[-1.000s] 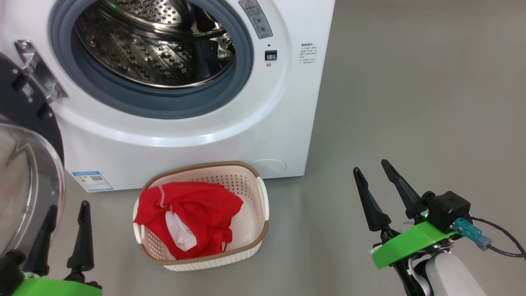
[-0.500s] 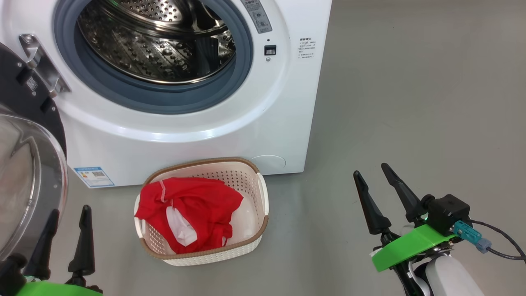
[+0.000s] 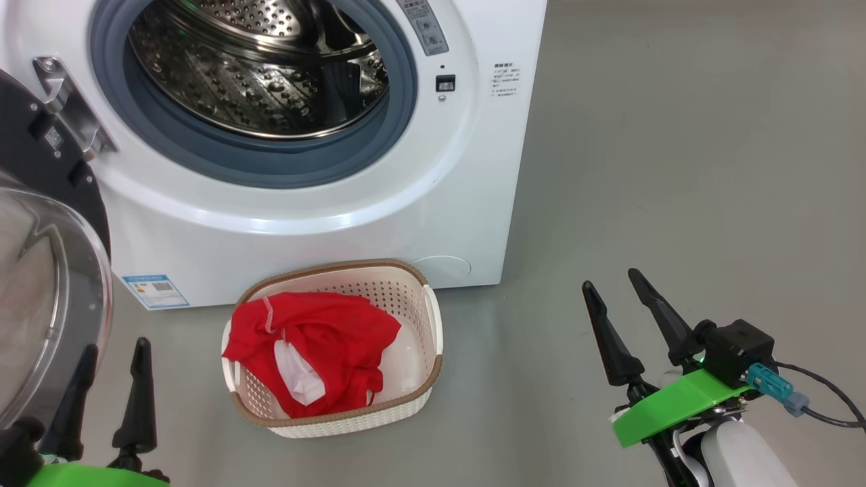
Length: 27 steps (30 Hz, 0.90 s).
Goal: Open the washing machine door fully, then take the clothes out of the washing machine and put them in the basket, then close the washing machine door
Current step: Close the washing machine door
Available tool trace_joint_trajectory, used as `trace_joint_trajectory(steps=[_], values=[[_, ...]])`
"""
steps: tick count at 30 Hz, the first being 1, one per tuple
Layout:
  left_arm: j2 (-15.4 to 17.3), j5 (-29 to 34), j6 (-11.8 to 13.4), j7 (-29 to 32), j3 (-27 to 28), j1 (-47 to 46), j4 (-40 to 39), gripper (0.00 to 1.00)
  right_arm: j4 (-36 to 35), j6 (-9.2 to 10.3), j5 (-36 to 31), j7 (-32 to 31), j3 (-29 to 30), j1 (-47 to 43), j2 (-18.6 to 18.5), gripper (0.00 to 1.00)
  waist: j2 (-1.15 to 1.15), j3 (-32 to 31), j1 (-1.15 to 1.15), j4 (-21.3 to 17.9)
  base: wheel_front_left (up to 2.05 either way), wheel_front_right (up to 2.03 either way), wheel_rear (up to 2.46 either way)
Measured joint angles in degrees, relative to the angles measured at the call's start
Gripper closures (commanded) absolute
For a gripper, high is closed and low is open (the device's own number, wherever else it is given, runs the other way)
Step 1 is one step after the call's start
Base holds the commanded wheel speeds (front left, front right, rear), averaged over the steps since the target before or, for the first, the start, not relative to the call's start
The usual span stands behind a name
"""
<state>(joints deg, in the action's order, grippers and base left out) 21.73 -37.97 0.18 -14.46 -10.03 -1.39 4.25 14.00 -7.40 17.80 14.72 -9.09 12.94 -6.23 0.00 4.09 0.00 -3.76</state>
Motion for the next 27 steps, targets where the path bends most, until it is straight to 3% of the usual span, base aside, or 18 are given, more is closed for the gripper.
trace_joint_trajectory(steps=[27], values=[[0.0, 0.0, 0.1, 0.0, -0.4, 0.0, 0.0, 0.00, 0.2, 0.00, 0.0, 0.0, -0.1, 0.0, -0.1, 0.00, 0.00, -0.3, 0.00, 0.7, 0.00, 0.00, 0.00]])
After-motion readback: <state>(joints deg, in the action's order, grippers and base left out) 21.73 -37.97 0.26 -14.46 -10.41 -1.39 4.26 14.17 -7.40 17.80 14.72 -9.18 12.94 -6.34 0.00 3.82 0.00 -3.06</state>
